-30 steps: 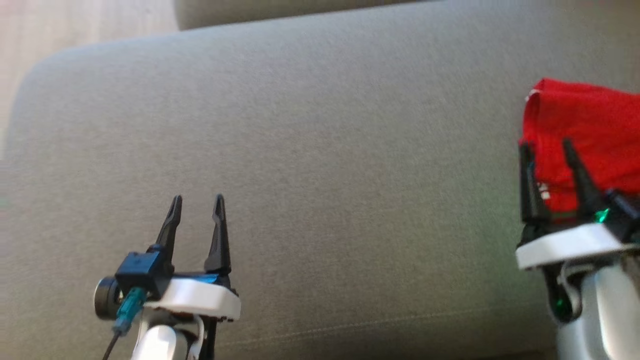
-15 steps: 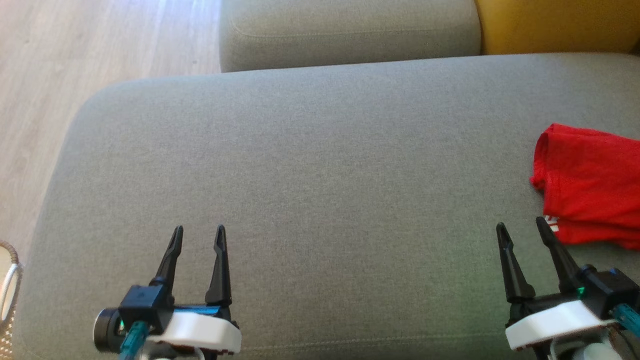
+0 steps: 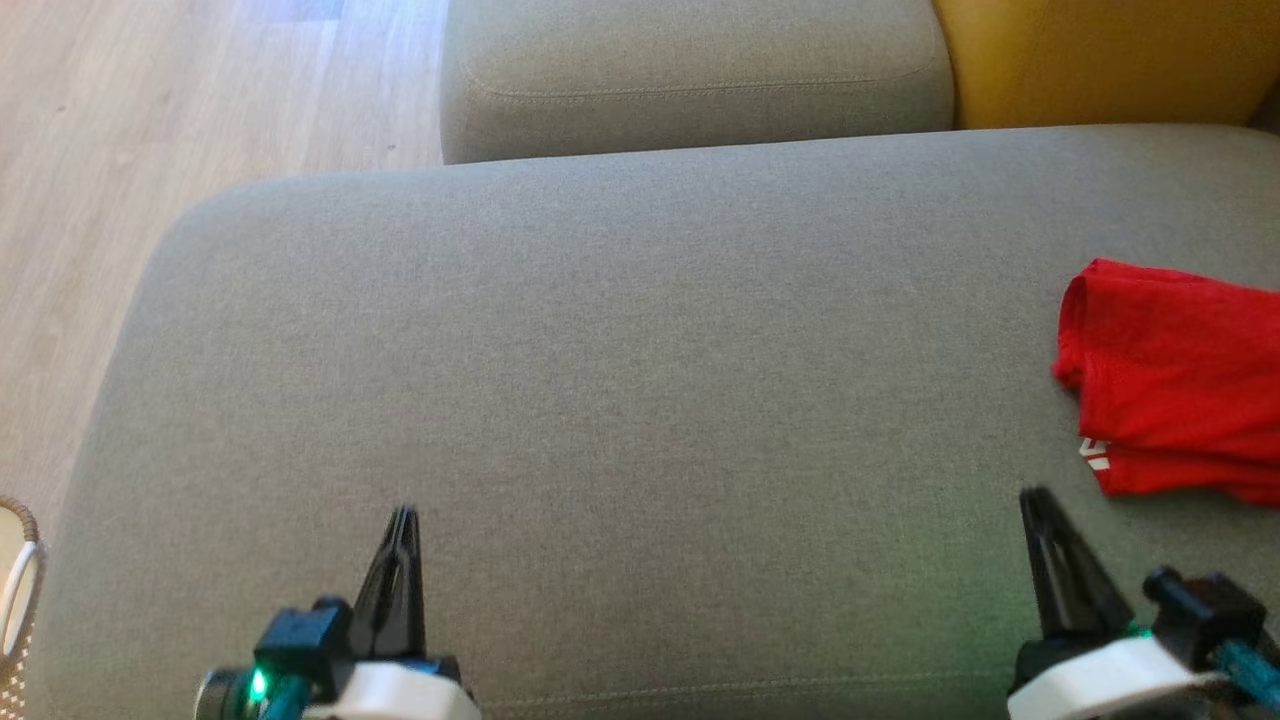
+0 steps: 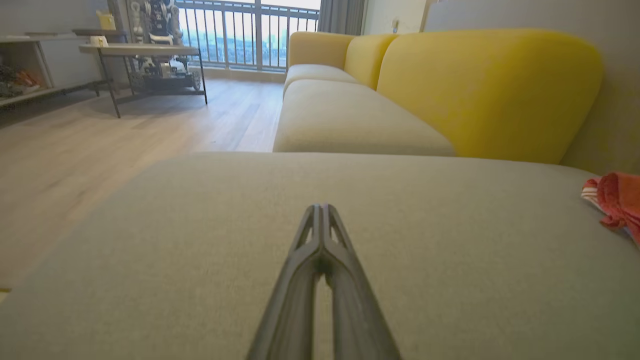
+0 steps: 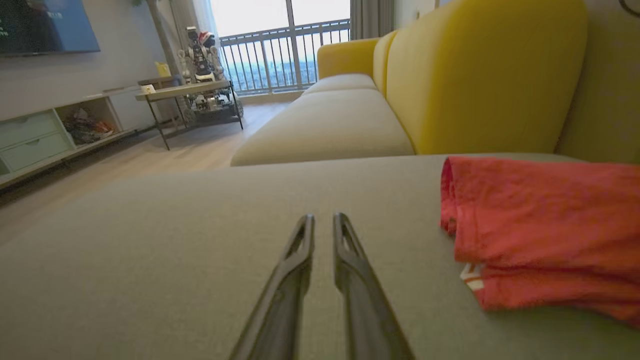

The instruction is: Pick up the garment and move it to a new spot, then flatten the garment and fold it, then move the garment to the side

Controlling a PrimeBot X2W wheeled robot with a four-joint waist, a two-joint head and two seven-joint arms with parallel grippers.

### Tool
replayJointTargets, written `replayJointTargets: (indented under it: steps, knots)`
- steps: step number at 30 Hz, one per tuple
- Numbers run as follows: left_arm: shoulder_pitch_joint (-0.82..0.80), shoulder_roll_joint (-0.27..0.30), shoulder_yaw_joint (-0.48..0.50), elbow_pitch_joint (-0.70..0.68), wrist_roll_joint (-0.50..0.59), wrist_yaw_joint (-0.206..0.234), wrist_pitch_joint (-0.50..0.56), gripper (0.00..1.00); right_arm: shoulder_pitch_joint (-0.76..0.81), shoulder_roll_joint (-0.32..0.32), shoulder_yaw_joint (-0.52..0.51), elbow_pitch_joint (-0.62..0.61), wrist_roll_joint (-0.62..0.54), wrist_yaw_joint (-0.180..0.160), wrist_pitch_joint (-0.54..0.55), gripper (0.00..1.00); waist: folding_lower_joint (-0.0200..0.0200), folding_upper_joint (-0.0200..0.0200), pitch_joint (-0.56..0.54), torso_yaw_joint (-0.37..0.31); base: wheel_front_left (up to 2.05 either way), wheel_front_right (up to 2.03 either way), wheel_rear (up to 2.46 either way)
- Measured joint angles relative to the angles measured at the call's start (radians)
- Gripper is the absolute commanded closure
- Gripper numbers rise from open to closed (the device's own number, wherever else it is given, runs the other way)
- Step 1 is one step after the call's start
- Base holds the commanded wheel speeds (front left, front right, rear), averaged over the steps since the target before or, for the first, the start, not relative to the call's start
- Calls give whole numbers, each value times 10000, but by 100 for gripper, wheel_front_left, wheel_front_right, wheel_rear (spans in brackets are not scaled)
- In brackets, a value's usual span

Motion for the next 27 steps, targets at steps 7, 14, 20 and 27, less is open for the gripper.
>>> replayJointTargets:
  steps: [7,14,20,27]
  knots:
    - [204,10,33,159,-796,-58,140,100,122,15,19,196,731,0,146,100,1,0,21,-23,0,0,0]
    - [174,25,96,286,-1655,-196,242,100,113,15,17,263,1549,0,322,100,1,0,38,-44,0,0,0]
    - [73,35,232,405,-2391,-355,405,100,81,15,17,351,2249,0,533,100,1,0,52,-62,0,0,0]
    - [-79,58,364,568,-3363,-468,585,100,-104,15,13,441,3206,0,750,100,1,0,71,-86,0,0,0]
